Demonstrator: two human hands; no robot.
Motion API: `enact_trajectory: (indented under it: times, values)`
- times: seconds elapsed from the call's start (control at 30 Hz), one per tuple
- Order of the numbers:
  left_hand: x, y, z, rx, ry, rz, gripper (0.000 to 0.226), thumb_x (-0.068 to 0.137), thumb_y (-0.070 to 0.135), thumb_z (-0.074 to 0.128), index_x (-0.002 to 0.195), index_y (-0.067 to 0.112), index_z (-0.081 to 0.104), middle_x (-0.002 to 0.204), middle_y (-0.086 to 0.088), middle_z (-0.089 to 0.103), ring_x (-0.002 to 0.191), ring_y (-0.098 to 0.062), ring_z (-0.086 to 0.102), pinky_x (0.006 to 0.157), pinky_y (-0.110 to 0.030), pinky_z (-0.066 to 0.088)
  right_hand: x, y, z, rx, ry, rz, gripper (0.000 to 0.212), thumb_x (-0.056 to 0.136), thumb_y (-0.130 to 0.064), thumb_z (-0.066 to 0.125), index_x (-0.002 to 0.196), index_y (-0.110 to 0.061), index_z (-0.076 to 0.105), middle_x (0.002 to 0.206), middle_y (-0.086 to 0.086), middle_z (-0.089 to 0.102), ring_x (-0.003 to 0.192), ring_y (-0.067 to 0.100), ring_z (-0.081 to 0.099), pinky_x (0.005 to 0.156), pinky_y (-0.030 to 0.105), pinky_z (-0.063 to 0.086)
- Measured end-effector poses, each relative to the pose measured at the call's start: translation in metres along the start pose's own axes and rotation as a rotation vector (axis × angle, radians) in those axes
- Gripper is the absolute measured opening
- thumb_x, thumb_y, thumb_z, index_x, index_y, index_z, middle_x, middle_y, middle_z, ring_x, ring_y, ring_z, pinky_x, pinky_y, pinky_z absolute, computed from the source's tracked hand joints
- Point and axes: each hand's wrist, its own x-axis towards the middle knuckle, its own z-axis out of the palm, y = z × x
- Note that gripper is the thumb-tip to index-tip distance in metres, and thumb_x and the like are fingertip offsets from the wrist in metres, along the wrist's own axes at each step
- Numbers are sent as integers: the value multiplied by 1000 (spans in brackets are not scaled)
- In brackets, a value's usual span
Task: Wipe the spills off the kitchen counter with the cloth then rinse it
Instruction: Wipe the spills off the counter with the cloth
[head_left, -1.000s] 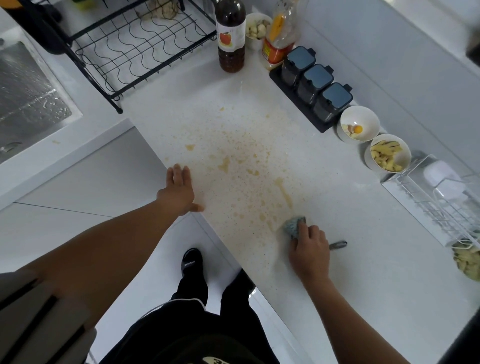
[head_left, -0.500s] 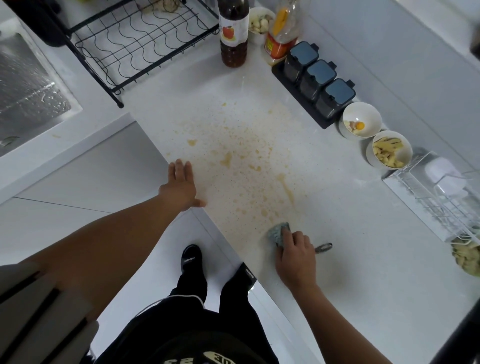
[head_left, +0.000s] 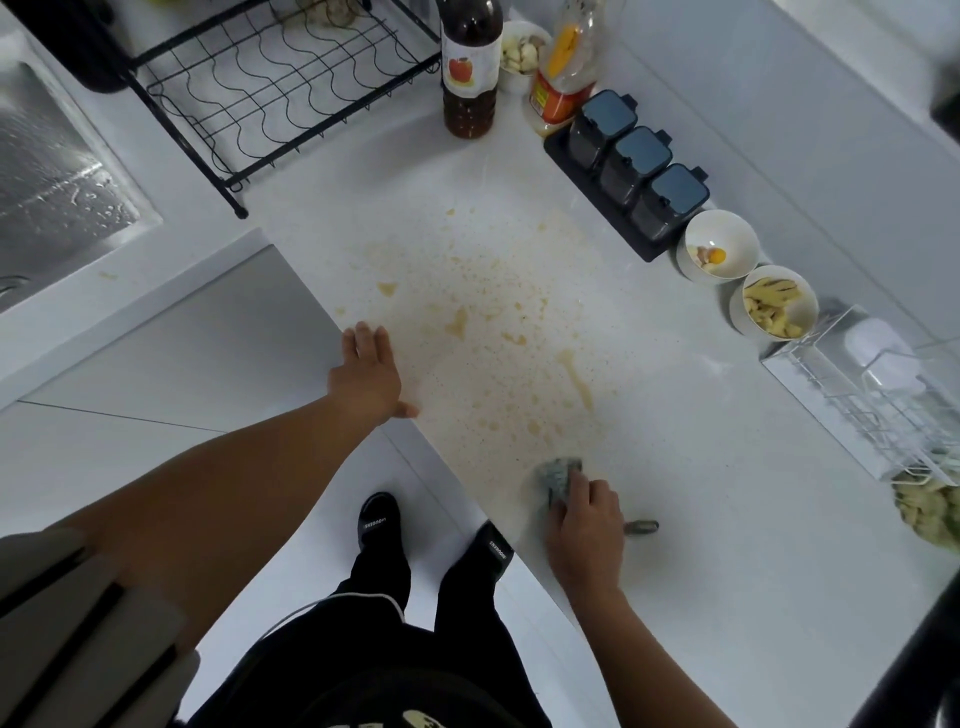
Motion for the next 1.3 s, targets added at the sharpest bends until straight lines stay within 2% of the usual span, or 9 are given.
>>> enact_trajectory:
  times: [0.03, 0.17, 0.4, 0.53, 0.63, 0.83, 1.13, 1.2, 1.3]
  values:
    - [0, 0, 0, 5, 0, 0, 131, 81, 68, 64, 153, 1, -23, 161, -22, -25, 151, -39, -18, 110, -55, 38, -3, -6, 3, -28, 8, -1, 44, 82, -21, 63, 124, -8, 58, 91, 11, 56, 78, 29, 51, 63, 37, 46]
    - [1, 2, -2, 67, 4, 2, 133, 81, 70, 63, 152, -3, -22, 161, -27, -20, 151, -44, -12, 113, -57, 35, -22, -20, 14, -132, -131, -418, 42, 82, -30, 56, 123, -20, 53, 99, 2, 52, 84, 23, 46, 69, 36, 45]
    - [6, 11, -13, 141, -33, -27, 135, 80, 74, 61, 151, -8, -18, 161, -32, -12, 150, -48, -3, 113, -50, 39, -13, -21, 15, -89, -84, -388, 36, 86, -31, 56, 119, -18, 56, 95, 2, 53, 81, 25, 47, 68, 35, 45]
    - [6, 8, -12, 160, -46, -7, 134, 81, 75, 59, 150, -10, -18, 159, -35, -14, 149, -50, -7, 118, -51, 28, 6, -1, 1, -34, 13, -105, 42, 82, -18, 58, 122, -8, 62, 91, 9, 53, 79, 33, 53, 66, 37, 48]
    - [7, 4, -9, 152, -39, 21, 133, 82, 74, 58, 149, -11, -20, 158, -36, -15, 148, -51, -8, 120, -52, 19, 31, 24, -17, -6, 77, 50, 44, 86, -27, 46, 121, -5, 62, 91, 15, 55, 81, 36, 53, 66, 41, 47]
    - [13, 3, 0, 34, -49, 4, 133, 83, 66, 65, 149, -5, -25, 159, -29, -25, 149, -47, -15, 114, -52, 33, 130, 100, -64, -38, 163, 254, 37, 89, -5, 61, 125, 2, 55, 99, 32, 55, 89, 48, 53, 76, 52, 44]
    - [16, 6, 3, 57, -60, -56, 135, 81, 68, 66, 150, 1, -28, 159, -22, -32, 150, -39, -21, 108, -53, 38, 231, 126, -86, 3, 255, 446, 34, 96, -17, 46, 123, 5, 50, 112, 38, 52, 102, 55, 51, 85, 57, 40]
    - [13, 5, 4, 47, -49, -58, 135, 80, 68, 67, 151, 2, -27, 160, -20, -31, 151, -38, -20, 107, -54, 40, 212, 114, -74, -34, 262, 324, 36, 95, -14, 48, 125, 6, 52, 107, 38, 53, 97, 53, 52, 81, 56, 39]
    - [9, 6, 0, 47, -44, -60, 135, 79, 70, 65, 152, 2, -25, 161, -20, -28, 151, -38, -19, 107, -54, 40, 183, 112, -58, -71, 118, -30, 41, 87, -5, 65, 127, 2, 58, 105, 32, 55, 94, 48, 53, 82, 55, 44]
